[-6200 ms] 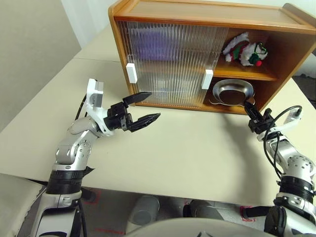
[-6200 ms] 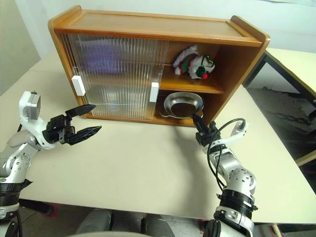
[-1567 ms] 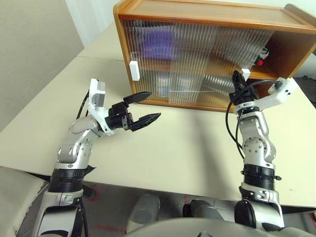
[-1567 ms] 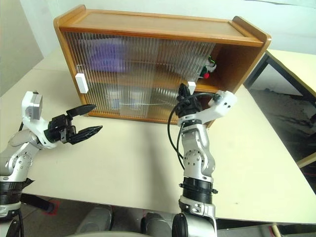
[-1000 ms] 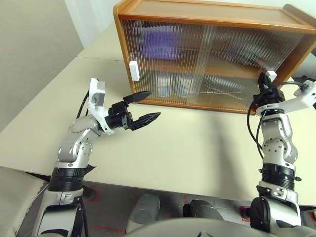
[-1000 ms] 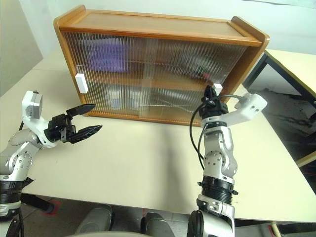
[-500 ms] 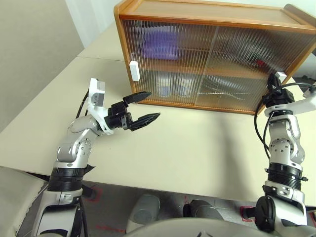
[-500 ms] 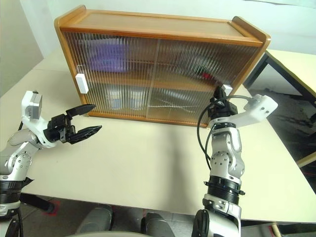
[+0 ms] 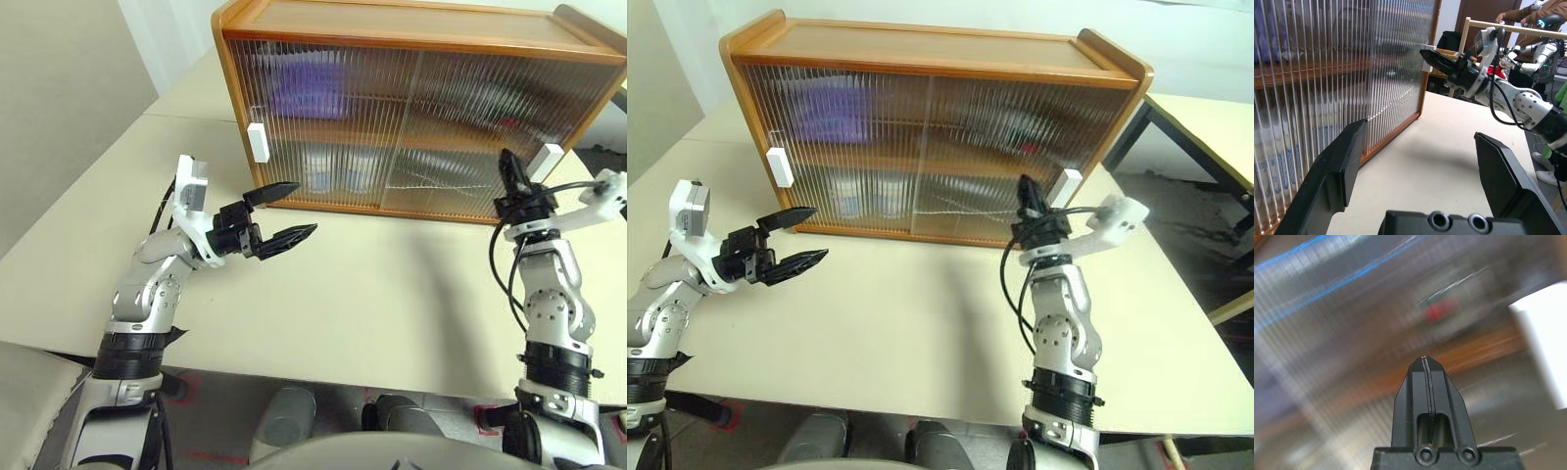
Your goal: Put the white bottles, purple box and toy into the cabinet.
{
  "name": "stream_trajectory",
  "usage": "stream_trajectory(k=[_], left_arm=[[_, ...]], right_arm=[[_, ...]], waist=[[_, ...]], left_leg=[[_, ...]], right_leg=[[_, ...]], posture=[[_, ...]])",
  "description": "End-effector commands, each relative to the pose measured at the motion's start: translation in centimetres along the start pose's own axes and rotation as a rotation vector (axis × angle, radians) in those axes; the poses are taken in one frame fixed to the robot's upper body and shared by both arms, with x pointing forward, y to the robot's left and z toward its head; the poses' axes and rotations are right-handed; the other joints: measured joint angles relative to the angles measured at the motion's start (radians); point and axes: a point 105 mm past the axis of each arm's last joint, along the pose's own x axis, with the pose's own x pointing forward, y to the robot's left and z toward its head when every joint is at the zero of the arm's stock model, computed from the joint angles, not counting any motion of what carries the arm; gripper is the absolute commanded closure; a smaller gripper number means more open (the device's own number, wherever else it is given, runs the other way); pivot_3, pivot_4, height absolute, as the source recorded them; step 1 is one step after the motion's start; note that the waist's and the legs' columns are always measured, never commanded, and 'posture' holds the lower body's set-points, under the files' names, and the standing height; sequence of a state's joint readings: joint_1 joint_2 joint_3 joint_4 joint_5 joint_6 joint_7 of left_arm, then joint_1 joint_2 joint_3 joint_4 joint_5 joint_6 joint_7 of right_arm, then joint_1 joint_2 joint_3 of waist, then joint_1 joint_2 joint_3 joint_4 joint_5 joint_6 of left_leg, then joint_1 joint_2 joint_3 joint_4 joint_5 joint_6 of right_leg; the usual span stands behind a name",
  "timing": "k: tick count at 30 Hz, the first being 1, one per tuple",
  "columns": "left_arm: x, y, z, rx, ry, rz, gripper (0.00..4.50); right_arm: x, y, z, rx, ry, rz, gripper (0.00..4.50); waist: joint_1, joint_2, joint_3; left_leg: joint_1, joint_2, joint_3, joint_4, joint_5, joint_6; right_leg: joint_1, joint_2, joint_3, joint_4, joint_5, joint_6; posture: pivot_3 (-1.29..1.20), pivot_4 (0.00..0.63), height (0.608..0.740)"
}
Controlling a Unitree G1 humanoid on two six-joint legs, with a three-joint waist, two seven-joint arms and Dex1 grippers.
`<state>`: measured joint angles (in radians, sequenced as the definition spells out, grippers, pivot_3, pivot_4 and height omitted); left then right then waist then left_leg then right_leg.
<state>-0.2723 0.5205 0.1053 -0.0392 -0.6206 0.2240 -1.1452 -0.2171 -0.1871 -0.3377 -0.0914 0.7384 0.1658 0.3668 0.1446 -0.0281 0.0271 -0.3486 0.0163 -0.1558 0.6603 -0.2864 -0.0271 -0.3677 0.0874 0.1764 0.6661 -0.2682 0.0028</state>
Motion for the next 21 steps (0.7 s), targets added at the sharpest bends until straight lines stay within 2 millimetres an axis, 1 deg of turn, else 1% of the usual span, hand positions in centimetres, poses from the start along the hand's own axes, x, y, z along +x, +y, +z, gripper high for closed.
stream_trajectory(k=[1, 2, 4, 5, 7, 8, 9, 10, 11, 12, 13, 14, 15, 16, 18, 21], left_arm=[[-1.2, 0.4, 0.0, 0.006, 0.021, 0.041, 0.0], [-1.5, 0.6, -0.1, 0.007, 0.026, 0.054, 0.0], [-2.3, 1.1, -0.1, 0.004, 0.025, 0.094, 0.0], [-2.8, 1.5, -0.2, -0.004, 0.017, 0.125, 0.0], [-3.6, 2.1, -0.3, -0.016, 0.006, 0.168, 0.0], [-4.5, 2.7, -0.6, -0.023, 0.009, 0.217, 0.0], [-5.2, 3.1, -0.8, -0.027, 0.013, 0.249, 0.0], [-6.3, 3.7, -1.4, -0.027, 0.037, 0.306, 0.0], [-7.6, 4.2, -2.0, -0.028, 0.065, 0.363, 0.0], [-8.3, 4.5, -2.4, -0.027, 0.084, 0.396, 0.0], [-9.3, 5.0, -2.6, -0.018, 0.103, 0.44, 0.0], [-10.2, 5.4, -2.8, -0.014, 0.116, 0.484, 0.0], [-10.7, 5.7, -2.9, -0.011, 0.123, 0.512, 0.0], [-11.9, 6.5, -3.4, -0.006, 0.162, 0.591, 0.0], [-14.3, 7.8, -4.7, -0.017, 0.257, 0.748, 0.0], [-16.2, 8.7, -5.9, -0.013, 0.345, 0.858, 0.0]], right_arm=[[-1.9, 2.9, -1.4, -0.04, 0.129, 0.26, 4.46], [-2.8, 3.1, -1.7, -0.053, 0.169, 0.312, 4.46], [-4.3, 1.9, -1.7, -0.096, 0.212, 0.331, 4.11], [-4.8, 1.0, -1.3, -0.115, 0.216, 0.322, 3.88], [-5.4, -0.1, -0.6, -0.135, 0.211, 0.312, 3.09], [-5.9, -1.1, 0.1, -0.148, 0.201, 0.296, 2.78], [-6.3, -1.8, 0.5, -0.156, 0.193, 0.287, 2.37], [-7.0, -3.0, 1.0, -0.176, 0.196, 0.264, 2.08], [-7.7, -4.7, 2.0, -0.171, 0.164, 0.197, 1.72], [-8.1, -5.8, 2.6, -0.164, 0.139, 0.152, 1.32], [-8.5, -7.2, 3.7, -0.15, 0.089, 0.086, 0.94], [-8.9, -8.3, 4.7, -0.152, 0.052, 0.039, 0.59], [-9.2, -9.0, 5.2, -0.156, 0.032, 0.015, 0.25], [-9.8, -10.0, 5.7, -0.188, 0.04, -0.018, 0.02], [-10.7, -11.4, 5.5, -0.254, 0.097, -0.062, 0.02], [-11.1, -12.6, 5.0, -0.302, 0.144, -0.111, 0.02]], waist=[[0.001, 0.0, 0.0], [0.001, 0.0, 0.0], [0.005, -0.001, 0.0], [0.006, 0.0, 0.0], [0.005, 0.0, 0.0], [0.005, 0.0, 0.0], [0.005, 0.0, 0.0], [0.004, 0.0, 0.0], [0.004, -0.001, 0.0], [0.005, -0.001, 0.0], [0.005, -0.001, 0.0], [0.006, -0.001, 0.0], [0.007, -0.001, 0.0], [0.008, -0.001, 0.0], [0.008, 0.0, 0.0], [0.007, -0.001, 0.0]], left_leg=[[0.0, 0.0, 0.0, 0.0, 0.0, 0.0], [0.0, -0.001, 0.001, 0.0, 0.0, -0.001], [0.0, -0.004, 0.001, 0.001, 0.0, -0.003], [0.0, -0.005, 0.002, 0.001, 0.0, -0.004], [0.001, -0.005, 0.002, 0.001, 0.001, -0.004], [0.001, -0.005, 0.002, 0.001, 0.001, -0.004], [0.002, -0.005, 0.003, 0.001, 0.001, -0.005], [0.002, -0.005, 0.003, 0.001, 0.001, -0.005], [0.003, -0.004, 0.003, 0.001, 0.001, -0.005], [0.003, -0.004, 0.004, 0.001, 0.001, -0.005], [0.003, -0.002, 0.003, 0.001, 0.001, -0.005], [0.003, 0.0, 0.003, 0.0, 0.001, -0.005], [0.003, 0.003, 0.003, 0.0, 0.001, -0.005], [0.003, 0.004, 0.003, 0.0, 0.001, -0.005], [0.003, 0.004, 0.005, 0.0, 0.001, -0.005], [0.004, 0.006, 0.006, -0.001, 0.001, -0.005]], right_leg=[[0.0, 0.0, 0.0, 0.0, 0.0, 0.0], [0.001, 0.0, 0.0, 0.0, 0.0, -0.001], [0.003, -0.001, 0.0, 0.0, -0.004, -0.007], [0.004, -0.001, -0.001, 0.0, -0.007, -0.011], [0.004, -0.003, 0.001, 0.001, -0.008, -0.011], [0.005, -0.003, 0.001, 0.001, -0.008, -0.011], [0.005, -0.003, 0.001, 0.001, -0.009, -0.009], [0.005, -0.003, 0.001, 0.001, -0.01, -0.007], [0.005, -0.003, 0.001, 0.001, -0.01, -0.007], [0.005, -0.003, 0.001, 0.001, -0.01, -0.007], [0.005, -0.003, 0.001, 0.001, -0.01, -0.007], [0.005, -0.002, 0.001, 0.001, -0.01, -0.007], [0.004, -0.002, 0.001, 0.002, -0.011, -0.006], [0.004, -0.002, 0.001, 0.002, -0.011, -0.006], [0.004, -0.002, 0.0, 0.002, -0.011, -0.007], [0.004, -0.002, 0.0, 0.002, -0.009, -0.01]], posture=[[0.2, 0.028, 0.74], [0.2, 0.029, 0.74], [0.21, 0.031, 0.74], [0.21, 0.032, 0.74], [0.2, 0.034, 0.74], [0.2, 0.035, 0.74], [0.2, 0.036, 0.74], [0.2, 0.037, 0.74], [0.2, 0.038, 0.74], [0.2, 0.039, 0.74], [0.21, 0.04, 0.74], [0.21, 0.038, 0.74], [0.21, 0.038, 0.74], [0.21, 0.038, 0.74], [0.21, 0.04, 0.74], [0.22, 0.043, 0.74]])
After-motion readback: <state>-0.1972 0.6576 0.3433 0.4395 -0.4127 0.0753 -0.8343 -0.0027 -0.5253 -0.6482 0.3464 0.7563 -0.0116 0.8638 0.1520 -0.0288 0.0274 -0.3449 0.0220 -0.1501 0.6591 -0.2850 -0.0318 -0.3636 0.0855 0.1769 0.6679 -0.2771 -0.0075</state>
